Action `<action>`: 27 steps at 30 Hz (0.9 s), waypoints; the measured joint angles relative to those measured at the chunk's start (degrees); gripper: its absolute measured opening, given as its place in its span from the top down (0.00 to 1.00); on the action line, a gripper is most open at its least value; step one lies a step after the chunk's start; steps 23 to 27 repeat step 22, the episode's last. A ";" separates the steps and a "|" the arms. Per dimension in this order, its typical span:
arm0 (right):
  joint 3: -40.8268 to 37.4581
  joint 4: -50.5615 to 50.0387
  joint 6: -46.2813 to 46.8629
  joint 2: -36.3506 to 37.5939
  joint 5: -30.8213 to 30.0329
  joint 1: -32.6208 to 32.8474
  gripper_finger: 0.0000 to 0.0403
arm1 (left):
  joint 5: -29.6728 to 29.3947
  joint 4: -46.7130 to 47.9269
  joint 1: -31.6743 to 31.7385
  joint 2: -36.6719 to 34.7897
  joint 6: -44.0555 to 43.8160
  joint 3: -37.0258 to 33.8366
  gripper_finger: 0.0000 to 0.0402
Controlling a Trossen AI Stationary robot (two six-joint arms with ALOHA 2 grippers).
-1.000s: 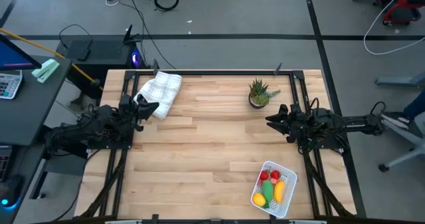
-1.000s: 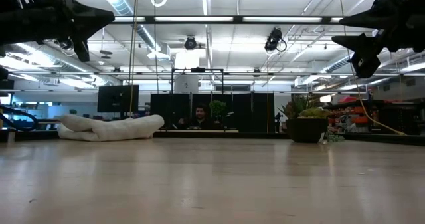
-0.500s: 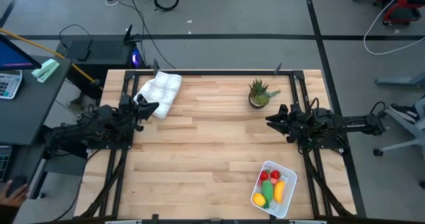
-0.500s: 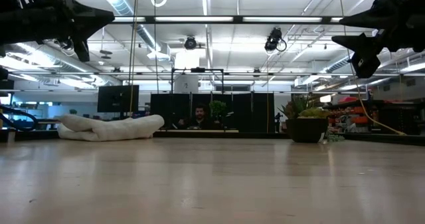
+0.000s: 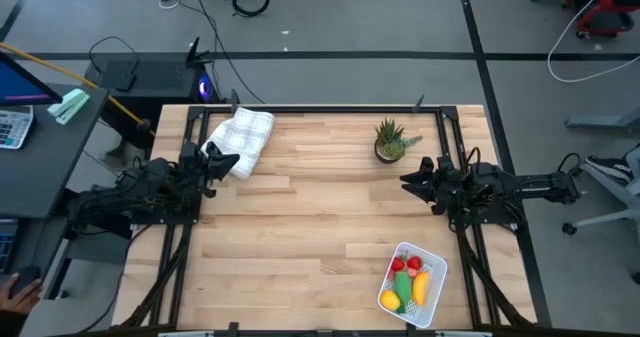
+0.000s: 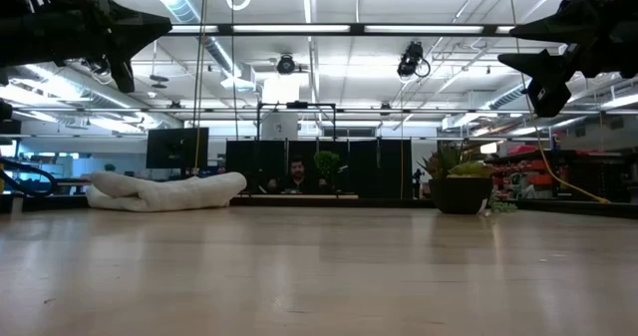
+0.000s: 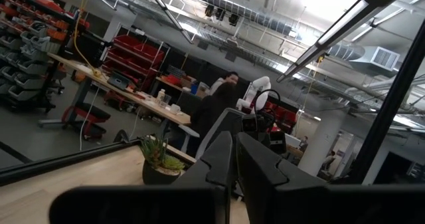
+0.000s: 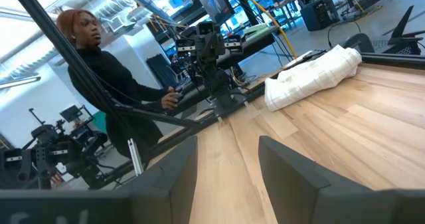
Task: Pick and placing Produce into tupperware
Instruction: Return to Home Position
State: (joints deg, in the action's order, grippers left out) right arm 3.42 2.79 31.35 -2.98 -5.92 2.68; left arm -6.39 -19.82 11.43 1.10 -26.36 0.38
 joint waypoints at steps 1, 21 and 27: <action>0.00 0.00 0.00 0.00 0.00 0.02 0.58 | 0.02 0.00 -0.01 0.00 0.02 0.00 0.93; 0.00 0.00 0.01 0.00 -0.01 0.00 0.58 | 0.01 0.00 0.02 0.00 0.02 -0.02 0.93; 0.00 0.00 0.01 0.00 -0.02 0.02 0.58 | 0.02 -0.01 0.02 0.00 0.01 -0.01 0.93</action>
